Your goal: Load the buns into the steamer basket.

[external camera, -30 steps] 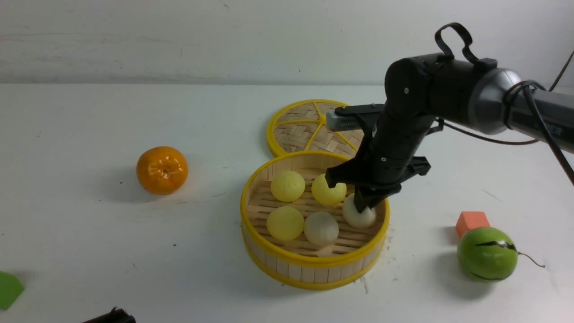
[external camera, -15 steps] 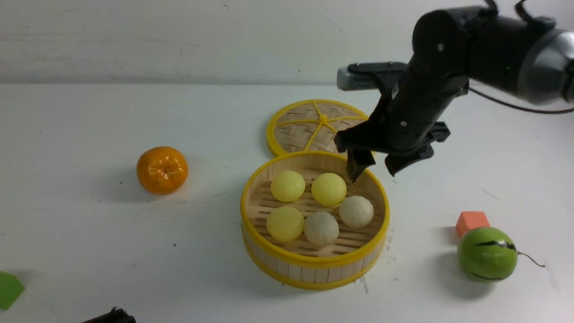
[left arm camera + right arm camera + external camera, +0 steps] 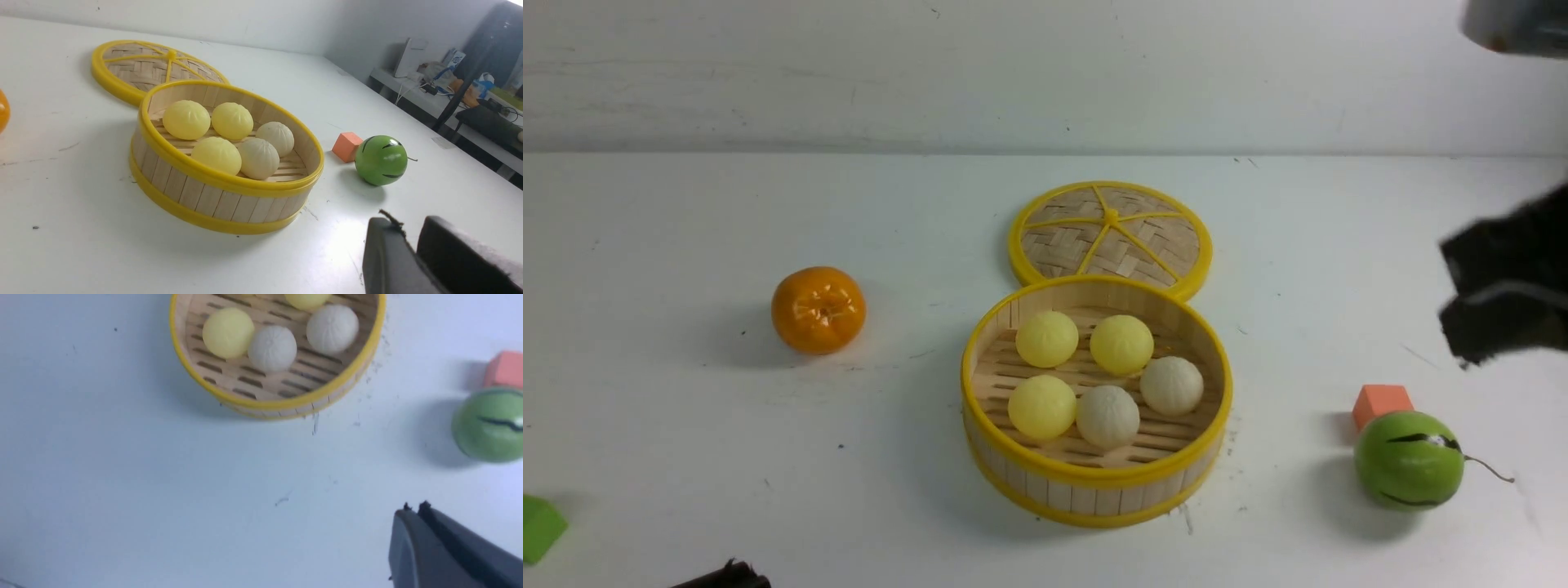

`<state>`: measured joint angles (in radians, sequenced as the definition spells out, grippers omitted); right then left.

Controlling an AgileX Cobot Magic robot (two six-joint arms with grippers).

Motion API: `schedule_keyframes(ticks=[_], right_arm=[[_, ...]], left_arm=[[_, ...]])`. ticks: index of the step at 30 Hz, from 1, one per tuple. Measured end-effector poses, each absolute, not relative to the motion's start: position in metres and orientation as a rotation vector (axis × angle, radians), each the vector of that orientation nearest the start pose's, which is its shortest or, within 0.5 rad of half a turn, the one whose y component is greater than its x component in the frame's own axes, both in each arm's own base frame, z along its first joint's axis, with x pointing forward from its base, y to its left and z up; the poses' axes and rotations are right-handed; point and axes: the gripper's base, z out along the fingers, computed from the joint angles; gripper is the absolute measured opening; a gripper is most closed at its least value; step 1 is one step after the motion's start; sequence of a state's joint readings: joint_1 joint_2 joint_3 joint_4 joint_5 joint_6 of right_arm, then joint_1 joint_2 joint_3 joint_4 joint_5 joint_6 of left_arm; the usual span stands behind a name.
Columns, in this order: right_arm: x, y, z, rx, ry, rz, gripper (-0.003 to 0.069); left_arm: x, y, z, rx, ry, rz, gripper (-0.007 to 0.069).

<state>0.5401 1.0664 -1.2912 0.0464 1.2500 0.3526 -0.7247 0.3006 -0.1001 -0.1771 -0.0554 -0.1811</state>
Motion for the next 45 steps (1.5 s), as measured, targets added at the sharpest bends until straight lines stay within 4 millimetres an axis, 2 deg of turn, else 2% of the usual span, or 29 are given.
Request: schedule_keyframes(ticks=[1,2,3,4,6,9,15,21,25,30,31,38,42,45], right_arm=[[0.145,0.092,0.41,-0.225,2.545,0.42,-0.0018],[0.122,0.077,0.396,-0.184,2.547,0.414,-0.0018],[0.119,0.075,0.395,-0.18,2.544,0.414,-0.0018],[0.097,0.06,0.385,-0.146,2.511,0.422,-0.0017],[0.074,0.043,0.367,-0.119,2.454,0.425,-0.0014],[0.05,0.024,0.344,-0.105,2.351,0.423,-0.0009],[0.028,-0.002,0.302,-0.103,2.172,0.34,0.0008],[0.013,-0.019,0.285,-0.089,2.017,0.296,0.0032],[0.012,-0.021,0.285,-0.097,1.905,0.303,0.0006],[0.027,-0.015,0.272,-0.137,1.798,0.242,-0.002],[0.034,-0.01,0.26,-0.135,1.768,0.203,-0.002],[0.051,-0.002,0.213,0.0,1.698,0.133,-0.002],[0.055,-0.004,0.198,0.128,1.668,0.099,-0.002],[0.056,-0.004,0.193,0.152,1.648,0.106,-0.002]], left_arm=[[0.064,-0.055,0.232,0.301,1.667,-0.816,0.0115],[0.064,-0.055,0.232,0.301,1.667,-0.816,0.0118],[0.064,-0.055,0.232,0.301,1.667,-0.816,0.0119],[0.064,-0.055,0.232,0.301,1.667,-0.816,0.0121],[0.064,-0.055,0.232,0.301,1.667,-0.816,0.0124],[0.064,-0.055,0.231,0.301,1.668,-0.816,0.0127],[0.064,-0.055,0.231,0.301,1.668,-0.816,0.0128],[0.064,-0.055,0.231,0.301,1.668,-0.816,0.0135],[0.064,-0.055,0.231,0.301,1.668,-0.816,0.014],[0.064,-0.055,0.231,0.301,1.668,-0.816,0.0144],[0.064,-0.055,0.231,0.301,1.668,-0.816,0.0146],[0.064,-0.055,0.231,0.301,1.668,-0.816,0.0147],[0.064,-0.055,0.231,0.301,1.668,-0.816,0.0151],[0.064,-0.055,0.231,0.302,1.669,-0.815,0.0154]])
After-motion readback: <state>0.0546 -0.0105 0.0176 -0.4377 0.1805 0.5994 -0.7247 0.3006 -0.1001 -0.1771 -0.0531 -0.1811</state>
